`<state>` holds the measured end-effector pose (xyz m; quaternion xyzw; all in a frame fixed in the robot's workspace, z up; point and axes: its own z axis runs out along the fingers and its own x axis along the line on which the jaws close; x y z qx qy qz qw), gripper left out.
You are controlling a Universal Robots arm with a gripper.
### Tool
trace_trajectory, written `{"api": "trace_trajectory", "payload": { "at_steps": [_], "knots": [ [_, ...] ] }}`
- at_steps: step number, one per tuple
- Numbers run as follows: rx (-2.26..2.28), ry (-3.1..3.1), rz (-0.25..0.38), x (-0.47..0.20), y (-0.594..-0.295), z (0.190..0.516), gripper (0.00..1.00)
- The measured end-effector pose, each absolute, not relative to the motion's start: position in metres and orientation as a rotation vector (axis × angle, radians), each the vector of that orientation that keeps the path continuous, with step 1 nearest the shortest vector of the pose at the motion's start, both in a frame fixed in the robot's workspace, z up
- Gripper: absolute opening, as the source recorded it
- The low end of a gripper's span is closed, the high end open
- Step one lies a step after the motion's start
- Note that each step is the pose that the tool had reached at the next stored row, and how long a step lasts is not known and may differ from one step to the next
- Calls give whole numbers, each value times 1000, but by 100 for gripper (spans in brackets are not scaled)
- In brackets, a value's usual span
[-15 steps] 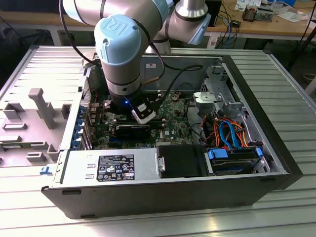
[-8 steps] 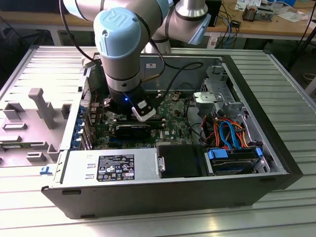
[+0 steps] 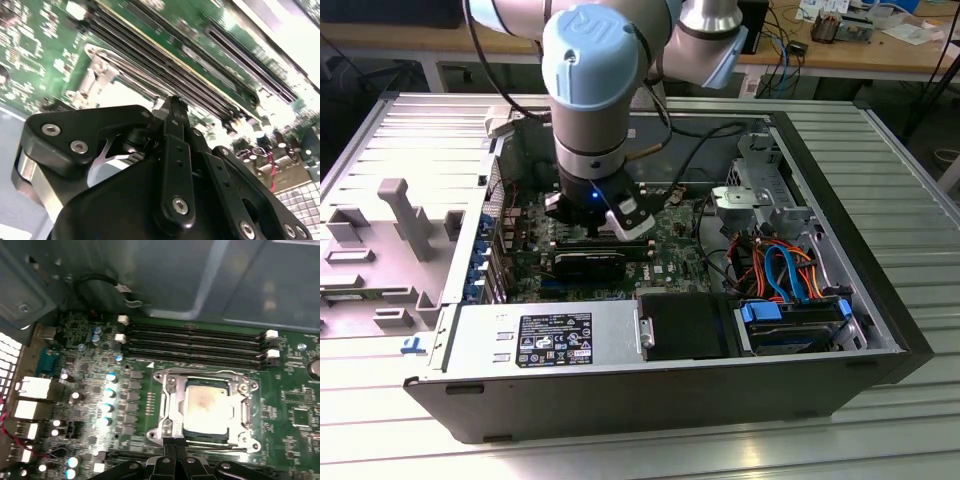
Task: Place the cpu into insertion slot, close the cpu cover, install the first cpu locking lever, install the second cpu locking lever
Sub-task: 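Install the second cpu locking lever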
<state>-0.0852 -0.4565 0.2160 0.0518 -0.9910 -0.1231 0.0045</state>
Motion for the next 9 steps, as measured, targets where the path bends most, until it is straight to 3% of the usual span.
{"api": "trace_trajectory", "payload": {
  "at_steps": [4, 9],
  "knots": [
    [157, -3085, -367, -70, -448, 215, 11],
    [154, -3088, -277, -66, -429, 213, 11]
  ]
}}
